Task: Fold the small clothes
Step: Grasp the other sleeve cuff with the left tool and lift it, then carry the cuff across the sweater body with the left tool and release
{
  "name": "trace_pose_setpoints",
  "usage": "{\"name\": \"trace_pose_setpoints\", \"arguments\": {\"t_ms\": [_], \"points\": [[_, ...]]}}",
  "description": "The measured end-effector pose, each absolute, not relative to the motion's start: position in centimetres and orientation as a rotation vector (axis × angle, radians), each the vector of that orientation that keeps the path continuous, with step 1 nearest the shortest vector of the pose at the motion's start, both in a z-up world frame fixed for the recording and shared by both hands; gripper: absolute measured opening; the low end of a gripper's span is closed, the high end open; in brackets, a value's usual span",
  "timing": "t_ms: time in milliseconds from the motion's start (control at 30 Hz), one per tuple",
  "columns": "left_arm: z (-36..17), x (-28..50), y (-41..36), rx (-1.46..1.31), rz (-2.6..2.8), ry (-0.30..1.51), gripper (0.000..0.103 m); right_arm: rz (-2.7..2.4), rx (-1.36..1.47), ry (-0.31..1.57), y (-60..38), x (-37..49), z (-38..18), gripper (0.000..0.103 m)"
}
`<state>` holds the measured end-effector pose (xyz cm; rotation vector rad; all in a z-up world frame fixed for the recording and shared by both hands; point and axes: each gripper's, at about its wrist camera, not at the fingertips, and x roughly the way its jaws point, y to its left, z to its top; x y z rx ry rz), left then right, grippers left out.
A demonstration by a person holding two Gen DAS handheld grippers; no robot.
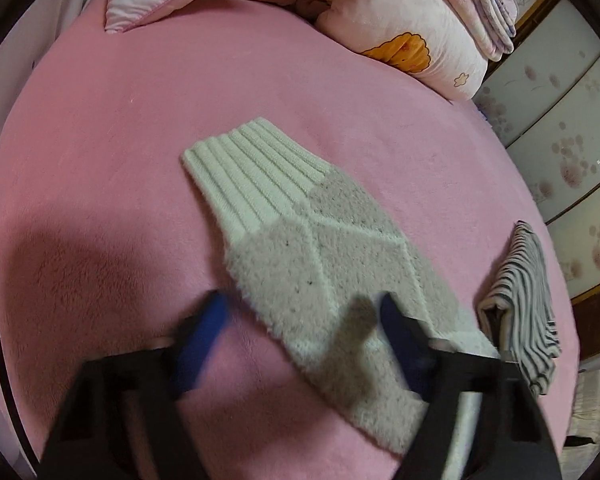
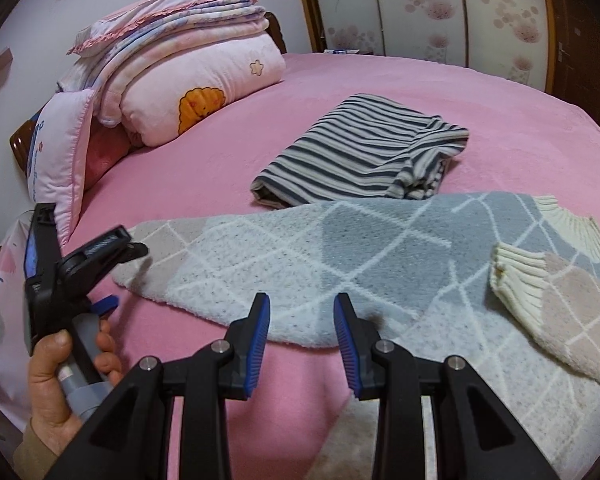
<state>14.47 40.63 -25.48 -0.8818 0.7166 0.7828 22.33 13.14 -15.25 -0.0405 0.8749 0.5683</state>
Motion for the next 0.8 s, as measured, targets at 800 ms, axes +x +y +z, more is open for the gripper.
{"name": "trace_pose_setpoints", "arguments": {"t_ms": [800], "points": [[-8.4, 20.3, 22.7, -0.614, 0.245, 0.462, 0.007, 0.381, 0.121, 0.826, -2.9, 20.3, -11.8, 0.033]]}}
